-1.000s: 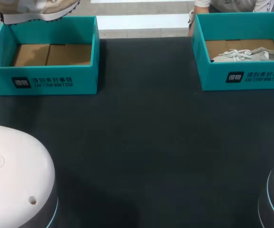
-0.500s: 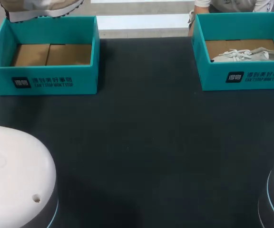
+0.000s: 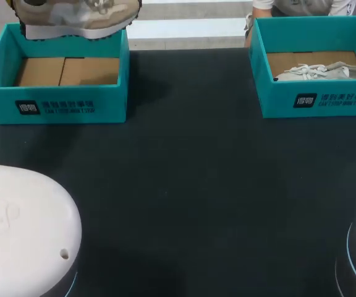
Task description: Take the shoe out of the shoebox, open the shoe tongue, remove and reinsert the insole, then place the shoe into the shoebox
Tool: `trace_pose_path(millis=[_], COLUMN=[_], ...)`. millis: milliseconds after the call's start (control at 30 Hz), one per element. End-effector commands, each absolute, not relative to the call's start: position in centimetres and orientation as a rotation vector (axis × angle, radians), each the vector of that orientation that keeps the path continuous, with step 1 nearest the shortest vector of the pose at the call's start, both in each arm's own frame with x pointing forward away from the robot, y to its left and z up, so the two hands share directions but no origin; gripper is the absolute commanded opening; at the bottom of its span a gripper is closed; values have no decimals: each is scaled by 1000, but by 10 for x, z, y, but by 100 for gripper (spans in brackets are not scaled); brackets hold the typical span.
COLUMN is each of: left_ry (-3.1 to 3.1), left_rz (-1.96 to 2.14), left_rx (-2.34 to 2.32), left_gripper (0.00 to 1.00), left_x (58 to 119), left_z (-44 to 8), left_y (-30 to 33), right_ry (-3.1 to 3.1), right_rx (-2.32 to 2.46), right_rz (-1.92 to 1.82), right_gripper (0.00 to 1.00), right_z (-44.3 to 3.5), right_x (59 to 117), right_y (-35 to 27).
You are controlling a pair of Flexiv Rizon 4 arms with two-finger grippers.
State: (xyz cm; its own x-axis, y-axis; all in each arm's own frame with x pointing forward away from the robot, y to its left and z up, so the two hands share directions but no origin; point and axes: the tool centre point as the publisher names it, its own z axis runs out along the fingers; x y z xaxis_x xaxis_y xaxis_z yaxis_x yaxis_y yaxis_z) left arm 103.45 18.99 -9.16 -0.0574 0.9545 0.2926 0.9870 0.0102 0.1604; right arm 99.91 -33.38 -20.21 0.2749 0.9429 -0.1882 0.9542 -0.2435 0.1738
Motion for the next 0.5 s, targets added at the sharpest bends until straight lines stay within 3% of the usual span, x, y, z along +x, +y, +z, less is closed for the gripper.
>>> trace_pose_path(millis=[33,233,500], left_ry=[-2165,-2075,-2075], left_rz=[-524,-460,-460], left_rx=[-2126,-2212,-2212], left_gripper=[0,0,0], left_x=[996,956,956], left_z=[-88,-95,-95], left_y=[176,142,142], right_ry=[1751,1751,1751], right_rx=[2293,2293,2293], right_rz=[-64,-64,-64], right_gripper=[100,100,100], right_z=[-202,-202,-202], right_x=[999,999,999], right_y=[-334,-334,-334])
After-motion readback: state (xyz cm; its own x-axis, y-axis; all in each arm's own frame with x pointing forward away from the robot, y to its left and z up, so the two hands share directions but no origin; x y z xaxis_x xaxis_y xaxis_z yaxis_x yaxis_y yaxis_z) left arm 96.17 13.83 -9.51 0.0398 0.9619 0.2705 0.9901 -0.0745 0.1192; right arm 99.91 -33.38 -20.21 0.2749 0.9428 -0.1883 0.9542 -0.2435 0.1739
